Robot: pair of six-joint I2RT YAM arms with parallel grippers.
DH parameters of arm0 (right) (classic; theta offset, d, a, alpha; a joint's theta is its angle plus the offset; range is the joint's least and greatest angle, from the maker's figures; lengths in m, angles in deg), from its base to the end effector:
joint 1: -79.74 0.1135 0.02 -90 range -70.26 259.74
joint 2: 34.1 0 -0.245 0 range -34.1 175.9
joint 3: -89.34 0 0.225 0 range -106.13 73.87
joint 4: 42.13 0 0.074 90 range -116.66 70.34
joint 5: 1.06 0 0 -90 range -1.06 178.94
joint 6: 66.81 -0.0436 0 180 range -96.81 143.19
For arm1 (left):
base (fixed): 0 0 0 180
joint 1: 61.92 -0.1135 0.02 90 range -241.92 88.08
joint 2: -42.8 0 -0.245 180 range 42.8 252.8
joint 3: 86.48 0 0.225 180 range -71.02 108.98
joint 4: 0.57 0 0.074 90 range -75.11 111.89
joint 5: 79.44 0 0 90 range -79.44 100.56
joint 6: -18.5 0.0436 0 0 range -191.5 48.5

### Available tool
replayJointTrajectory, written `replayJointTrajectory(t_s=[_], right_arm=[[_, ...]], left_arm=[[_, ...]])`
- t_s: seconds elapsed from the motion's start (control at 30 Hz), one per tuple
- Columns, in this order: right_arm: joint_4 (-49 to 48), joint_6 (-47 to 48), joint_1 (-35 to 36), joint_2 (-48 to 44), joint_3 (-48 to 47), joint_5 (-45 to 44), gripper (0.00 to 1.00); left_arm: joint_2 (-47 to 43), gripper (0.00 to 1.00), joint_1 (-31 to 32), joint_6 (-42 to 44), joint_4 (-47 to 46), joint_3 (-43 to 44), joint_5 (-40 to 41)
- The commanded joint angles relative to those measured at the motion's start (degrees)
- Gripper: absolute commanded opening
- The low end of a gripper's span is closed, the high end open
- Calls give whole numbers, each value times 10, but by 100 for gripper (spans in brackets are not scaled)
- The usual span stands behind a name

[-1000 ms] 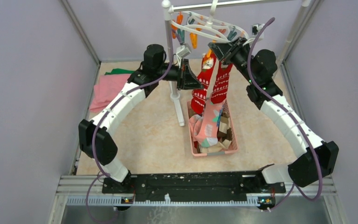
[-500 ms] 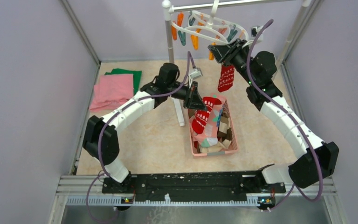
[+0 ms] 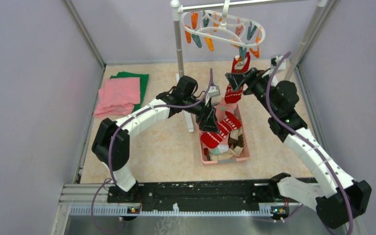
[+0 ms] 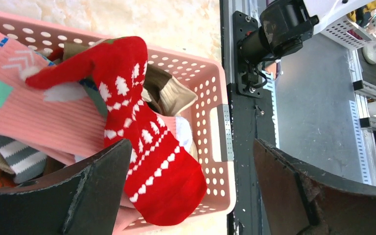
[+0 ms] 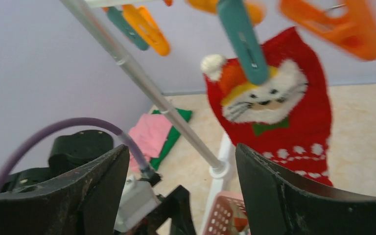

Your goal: Remove the socks clipped to the hanger

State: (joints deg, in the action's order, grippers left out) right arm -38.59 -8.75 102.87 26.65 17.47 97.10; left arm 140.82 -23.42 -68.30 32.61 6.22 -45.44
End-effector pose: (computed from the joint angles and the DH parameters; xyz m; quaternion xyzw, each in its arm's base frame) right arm 0.2157 0.0989 0.3861 -0.0029 0.6593 0.3885 0.6437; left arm 0.2555 -0.2494 0.2740 0.4737 0.6706 -0.5193 0.2373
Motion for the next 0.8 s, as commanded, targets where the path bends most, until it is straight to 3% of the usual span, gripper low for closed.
replayJointTrajectory(t_s=[0.0,0.2,0.33,0.4,0.5,0.57,0.7,0.77], right_arm=[[13,72,-1,-32,37,-105,80],[-63,145,-9,63,30,-136,89],[-131,183,-10,141,-5,-147,86],[-151,188,-11,163,-21,-135,74],[-157,183,-11,165,-32,-120,35],[-167,176,-11,145,-20,-111,19],[-154,155,-11,97,7,-95,1],[-144,139,-11,69,16,-76,0]], left_arm=[[-29,99,-13,46,50,33,-20],[-48,99,-34,65,116,50,-52],[-63,99,-58,42,116,48,-80],[-68,99,-70,27,113,49,-91],[-81,99,-84,5,93,46,-95],[-90,99,-88,-5,82,46,-86],[-99,99,-89,-27,50,48,-56],[-97,99,-89,-31,39,56,-43]])
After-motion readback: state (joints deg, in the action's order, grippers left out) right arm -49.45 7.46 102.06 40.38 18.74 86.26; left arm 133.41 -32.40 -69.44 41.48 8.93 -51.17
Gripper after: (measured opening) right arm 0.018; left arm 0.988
